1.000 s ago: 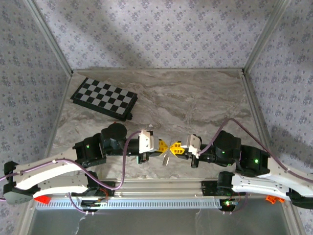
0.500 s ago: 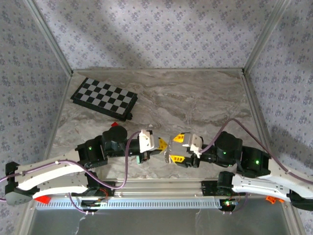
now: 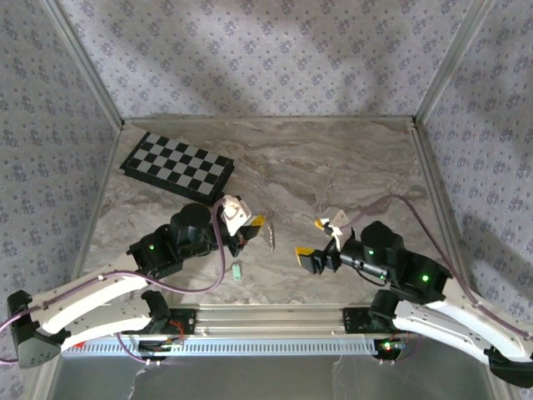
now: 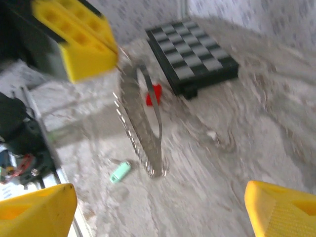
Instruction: Put the keys on the keyring
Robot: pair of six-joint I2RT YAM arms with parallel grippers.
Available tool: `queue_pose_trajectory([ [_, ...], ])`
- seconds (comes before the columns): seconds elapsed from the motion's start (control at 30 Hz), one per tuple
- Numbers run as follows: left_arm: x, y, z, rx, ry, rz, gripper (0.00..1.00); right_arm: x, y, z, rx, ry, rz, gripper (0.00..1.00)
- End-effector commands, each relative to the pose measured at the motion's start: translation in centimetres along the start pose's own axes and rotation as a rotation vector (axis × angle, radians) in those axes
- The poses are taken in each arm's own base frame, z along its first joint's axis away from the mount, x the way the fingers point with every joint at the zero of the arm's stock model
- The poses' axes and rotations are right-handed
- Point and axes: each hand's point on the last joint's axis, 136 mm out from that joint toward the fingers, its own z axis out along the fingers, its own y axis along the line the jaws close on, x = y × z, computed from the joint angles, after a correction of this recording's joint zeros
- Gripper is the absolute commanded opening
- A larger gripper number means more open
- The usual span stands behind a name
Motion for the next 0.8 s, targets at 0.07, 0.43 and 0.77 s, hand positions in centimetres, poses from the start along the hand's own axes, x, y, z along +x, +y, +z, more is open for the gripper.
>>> queue_pose_trajectory([
  [0.07,-1.0,3.1,-1.8,-0.096,-0.062,-0.101,0.0,1.8,-1.3,2.4,0.048,0.006,0.208,0.93],
  [0.43,0.4,8.9,-6.4,-0.321,-0.099,-0.21,0.0,6.3,0.4,10.8,0.07,0.243,0.295,0.84],
  [0.77,1.1,9.6,-7.0,-0.327,-0.128,-0.248,0.0,8.3,3.4,16.1,-0.1,0.427,0.151,0.71],
])
